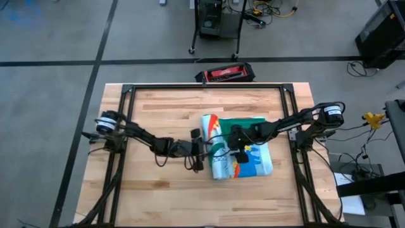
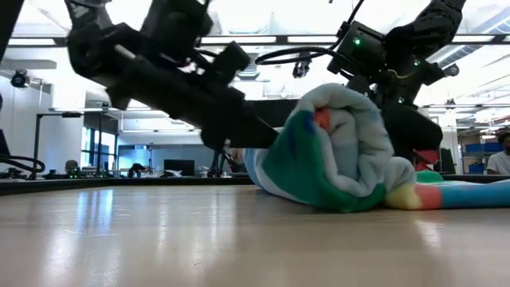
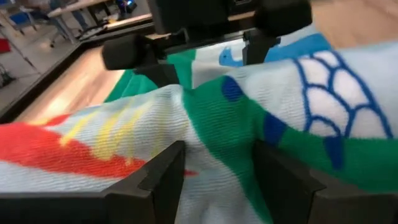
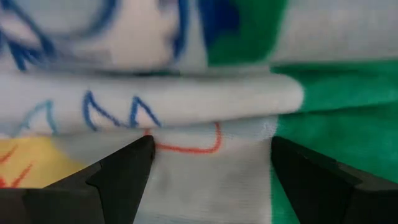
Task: Roll towel
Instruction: Roll the multi-color dinosaur print towel
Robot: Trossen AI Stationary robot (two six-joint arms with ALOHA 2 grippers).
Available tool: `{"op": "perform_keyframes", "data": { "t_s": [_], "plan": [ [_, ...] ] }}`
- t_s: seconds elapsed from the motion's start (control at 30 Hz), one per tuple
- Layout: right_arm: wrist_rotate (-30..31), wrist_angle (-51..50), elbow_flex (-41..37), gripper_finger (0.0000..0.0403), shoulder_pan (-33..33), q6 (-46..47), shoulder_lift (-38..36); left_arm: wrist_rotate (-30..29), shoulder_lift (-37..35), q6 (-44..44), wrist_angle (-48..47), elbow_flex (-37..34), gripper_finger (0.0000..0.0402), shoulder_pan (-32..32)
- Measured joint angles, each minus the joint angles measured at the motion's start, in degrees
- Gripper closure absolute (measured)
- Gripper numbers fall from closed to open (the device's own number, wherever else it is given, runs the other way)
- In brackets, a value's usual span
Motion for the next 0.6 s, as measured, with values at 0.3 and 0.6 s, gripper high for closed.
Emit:
{"op": "perform_keyframes", "data": {
  "t_s": [0.3,0.6],
  "plan": [
    [-0.4,0.2,0.4,0.0088,0.6,0.9,1.1,1.0,3.8,7.9,-0.5,8.5,0.0231,1.0],
    [2.5,-4.2,0.9,0.0092,2.4,0.2,-0.4,21.6,7.2,8.3,-1.1,10.9,0.024,6.3]
  ]
}}
